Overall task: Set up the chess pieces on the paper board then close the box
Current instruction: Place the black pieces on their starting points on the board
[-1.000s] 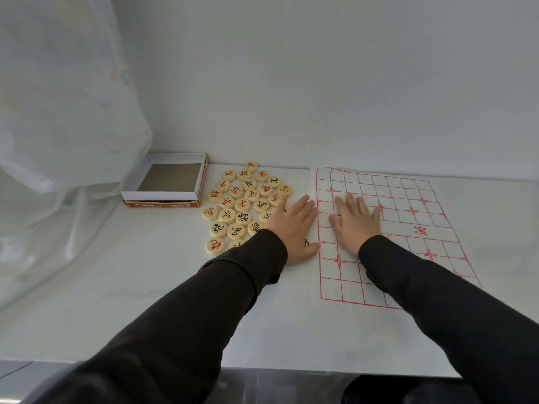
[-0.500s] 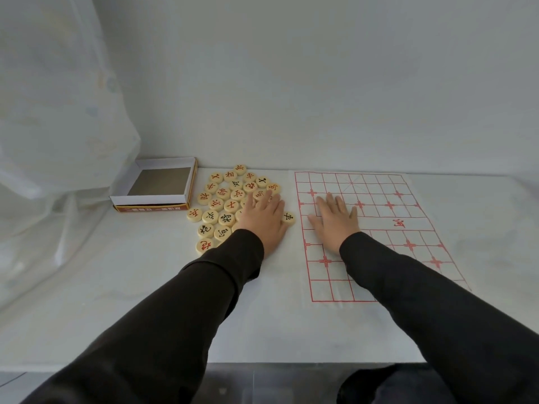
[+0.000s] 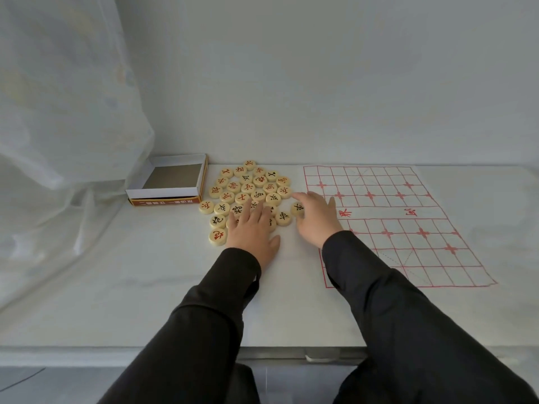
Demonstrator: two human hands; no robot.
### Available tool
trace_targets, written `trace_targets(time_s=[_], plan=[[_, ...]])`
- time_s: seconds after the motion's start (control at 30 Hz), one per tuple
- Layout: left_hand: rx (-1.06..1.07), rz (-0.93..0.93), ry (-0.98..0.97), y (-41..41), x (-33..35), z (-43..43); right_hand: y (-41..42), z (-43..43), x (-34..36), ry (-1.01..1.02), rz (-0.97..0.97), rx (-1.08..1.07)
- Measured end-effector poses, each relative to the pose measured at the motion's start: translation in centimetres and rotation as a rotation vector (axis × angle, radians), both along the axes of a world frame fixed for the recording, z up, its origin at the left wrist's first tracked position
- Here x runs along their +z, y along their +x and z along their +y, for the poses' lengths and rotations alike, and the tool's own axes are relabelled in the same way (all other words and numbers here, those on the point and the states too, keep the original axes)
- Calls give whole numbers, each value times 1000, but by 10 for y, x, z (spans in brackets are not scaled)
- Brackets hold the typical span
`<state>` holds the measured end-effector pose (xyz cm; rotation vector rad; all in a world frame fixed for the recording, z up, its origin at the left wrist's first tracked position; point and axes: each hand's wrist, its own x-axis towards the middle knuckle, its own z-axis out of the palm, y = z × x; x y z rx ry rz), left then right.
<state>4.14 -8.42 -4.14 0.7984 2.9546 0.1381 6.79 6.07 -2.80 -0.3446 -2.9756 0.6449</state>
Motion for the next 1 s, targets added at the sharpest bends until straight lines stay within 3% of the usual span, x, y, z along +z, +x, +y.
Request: trace_targets(time_s=[0.13, 0.43, 0.73, 1.0], plan=[[66, -42, 87, -5, 1, 1, -8, 1, -4, 82, 49, 35], [7, -89, 36, 5, 11, 9, 2, 4, 12, -93, 249, -9], [-253, -54, -105, 33, 13, 21, 47, 32, 36, -235, 159, -146], [-280, -4, -163, 46, 7, 28, 87, 34, 33, -142, -57, -59]])
